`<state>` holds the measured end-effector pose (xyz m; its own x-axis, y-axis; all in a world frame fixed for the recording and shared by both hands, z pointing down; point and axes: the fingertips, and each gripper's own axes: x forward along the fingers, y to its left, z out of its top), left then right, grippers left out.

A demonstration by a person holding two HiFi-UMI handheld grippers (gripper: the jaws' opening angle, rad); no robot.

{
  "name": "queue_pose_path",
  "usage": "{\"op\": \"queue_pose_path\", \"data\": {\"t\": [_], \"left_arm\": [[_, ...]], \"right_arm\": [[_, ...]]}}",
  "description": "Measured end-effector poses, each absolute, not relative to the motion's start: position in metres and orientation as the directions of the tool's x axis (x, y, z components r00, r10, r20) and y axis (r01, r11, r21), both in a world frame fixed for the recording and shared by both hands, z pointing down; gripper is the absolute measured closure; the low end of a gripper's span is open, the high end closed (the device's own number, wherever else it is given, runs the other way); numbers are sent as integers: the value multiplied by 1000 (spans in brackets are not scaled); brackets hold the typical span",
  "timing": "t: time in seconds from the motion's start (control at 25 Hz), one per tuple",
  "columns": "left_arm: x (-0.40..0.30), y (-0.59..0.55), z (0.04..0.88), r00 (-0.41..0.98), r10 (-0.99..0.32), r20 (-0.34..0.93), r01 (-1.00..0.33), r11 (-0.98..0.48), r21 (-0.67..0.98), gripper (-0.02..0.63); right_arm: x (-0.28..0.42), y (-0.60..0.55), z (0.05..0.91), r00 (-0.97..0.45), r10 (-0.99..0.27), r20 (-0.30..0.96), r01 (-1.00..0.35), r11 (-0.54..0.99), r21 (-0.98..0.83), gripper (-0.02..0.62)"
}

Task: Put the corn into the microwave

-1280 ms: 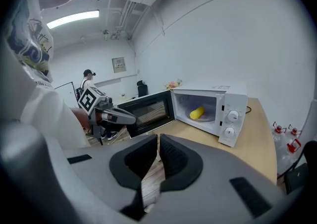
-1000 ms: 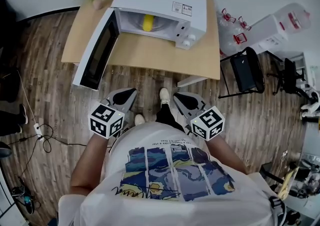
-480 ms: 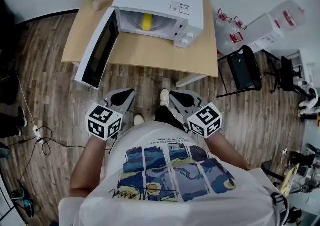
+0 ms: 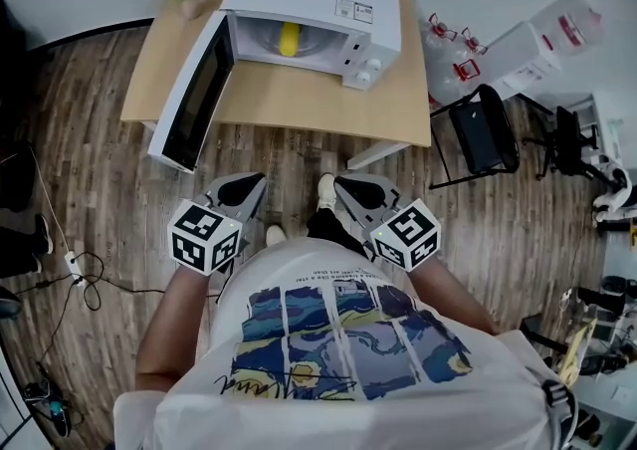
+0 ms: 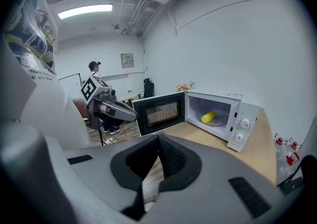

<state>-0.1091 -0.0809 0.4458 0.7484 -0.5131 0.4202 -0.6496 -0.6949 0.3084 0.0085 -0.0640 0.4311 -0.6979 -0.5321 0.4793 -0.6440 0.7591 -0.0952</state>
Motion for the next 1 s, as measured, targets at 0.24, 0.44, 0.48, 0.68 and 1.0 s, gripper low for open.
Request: {"op": "queue_pose_path", "data": {"t": [0.24, 0.44, 0.48, 0.68, 1.0], "left_arm": [[-111, -77, 445, 756, -507, 414, -640, -704, 307, 598], [-117, -67, 440, 759, -515, 399, -641, -698, 318, 598], [-118, -64, 440, 758, -518, 397, -643, -697, 318, 598], [-127, -55, 440, 745, -539, 394, -661, -676, 325, 598], [-134, -38, 429, 739, -559, 375, -670, -670, 321, 598]], "right_arm": [[9, -58, 434, -681, -548, 486, -660, 747, -82, 586], [0, -54, 435, -688, -534, 492, -645, 761, -76, 586], [-1, -52, 434, -690, -531, 492, -641, 764, -74, 586], [-9, -48, 436, -698, -513, 500, -623, 780, -68, 586], [-17, -40, 431, -702, -501, 506, -605, 795, -52, 586]]}}
